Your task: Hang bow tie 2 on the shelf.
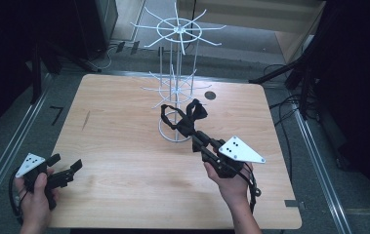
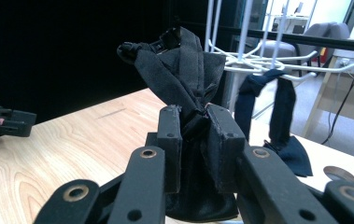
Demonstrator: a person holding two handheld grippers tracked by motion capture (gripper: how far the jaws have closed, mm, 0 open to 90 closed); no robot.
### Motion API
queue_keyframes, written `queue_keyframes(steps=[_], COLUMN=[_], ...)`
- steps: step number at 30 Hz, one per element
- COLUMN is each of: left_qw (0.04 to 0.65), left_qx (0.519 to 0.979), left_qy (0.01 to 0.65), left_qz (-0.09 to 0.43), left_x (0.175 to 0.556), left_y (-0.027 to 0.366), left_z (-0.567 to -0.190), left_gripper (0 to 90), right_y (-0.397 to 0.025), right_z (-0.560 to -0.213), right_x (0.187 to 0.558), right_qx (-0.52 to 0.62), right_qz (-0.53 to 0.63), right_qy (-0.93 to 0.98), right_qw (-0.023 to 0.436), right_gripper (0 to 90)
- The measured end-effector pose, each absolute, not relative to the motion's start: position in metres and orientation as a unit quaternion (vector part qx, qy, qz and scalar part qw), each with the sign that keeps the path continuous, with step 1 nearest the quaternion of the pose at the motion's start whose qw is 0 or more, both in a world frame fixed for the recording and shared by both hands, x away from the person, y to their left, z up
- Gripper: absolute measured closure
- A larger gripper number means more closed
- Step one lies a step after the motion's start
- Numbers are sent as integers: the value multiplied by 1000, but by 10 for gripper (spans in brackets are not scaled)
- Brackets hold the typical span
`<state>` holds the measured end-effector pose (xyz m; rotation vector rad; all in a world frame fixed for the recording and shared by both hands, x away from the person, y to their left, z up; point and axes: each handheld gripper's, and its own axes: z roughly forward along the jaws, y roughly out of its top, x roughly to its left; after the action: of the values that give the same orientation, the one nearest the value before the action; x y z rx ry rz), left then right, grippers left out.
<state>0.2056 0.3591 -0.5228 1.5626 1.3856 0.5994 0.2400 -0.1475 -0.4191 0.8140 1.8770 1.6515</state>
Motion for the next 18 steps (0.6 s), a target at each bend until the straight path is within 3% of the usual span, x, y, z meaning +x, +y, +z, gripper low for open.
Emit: queue_keyframes(steps=[18], left_qw=[465], left_qx=[634], left_qy=[566], left_qz=[247], left_x=[205], left_y=[359], left_z=[-523], left_gripper=[77], right_y=[-159], right_z=[-436], right_x=[260], right_qx=[336], right_qz=[600], right_qy=[681], right_qw=[253], right_gripper=[778])
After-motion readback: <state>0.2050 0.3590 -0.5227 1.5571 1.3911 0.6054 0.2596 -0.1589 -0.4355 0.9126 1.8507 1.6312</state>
